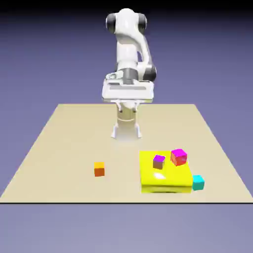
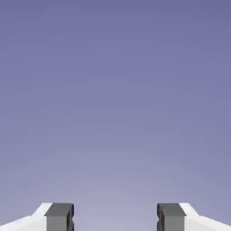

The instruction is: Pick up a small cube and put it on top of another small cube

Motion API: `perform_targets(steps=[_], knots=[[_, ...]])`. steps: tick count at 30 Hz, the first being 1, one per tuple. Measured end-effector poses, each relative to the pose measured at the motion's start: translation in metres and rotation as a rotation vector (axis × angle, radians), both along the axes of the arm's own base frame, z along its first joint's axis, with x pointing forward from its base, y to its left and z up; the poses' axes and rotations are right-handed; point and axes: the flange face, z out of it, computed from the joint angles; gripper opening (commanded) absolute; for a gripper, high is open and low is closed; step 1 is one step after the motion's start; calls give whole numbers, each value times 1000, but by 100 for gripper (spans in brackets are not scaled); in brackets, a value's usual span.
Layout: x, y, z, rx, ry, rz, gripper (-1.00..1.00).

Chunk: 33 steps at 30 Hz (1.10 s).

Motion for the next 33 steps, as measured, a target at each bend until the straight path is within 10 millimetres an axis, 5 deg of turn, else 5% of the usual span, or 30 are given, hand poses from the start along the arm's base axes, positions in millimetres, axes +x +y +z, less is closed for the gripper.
perform_targets(steps=[7,14,23,27,28,30,33], knots=[[37,-31,-81,-28,382,15,0],[49,-69,-168,-53,767,30,0],[30,-123,-271,-77,1263,41,0],[6,-127,-331,-77,1271,41,0],[4,-127,-336,-77,1271,41,-100],[4,-127,-336,-76,1271,41,-100],[23,-125,-291,-75,1271,42,-100]])
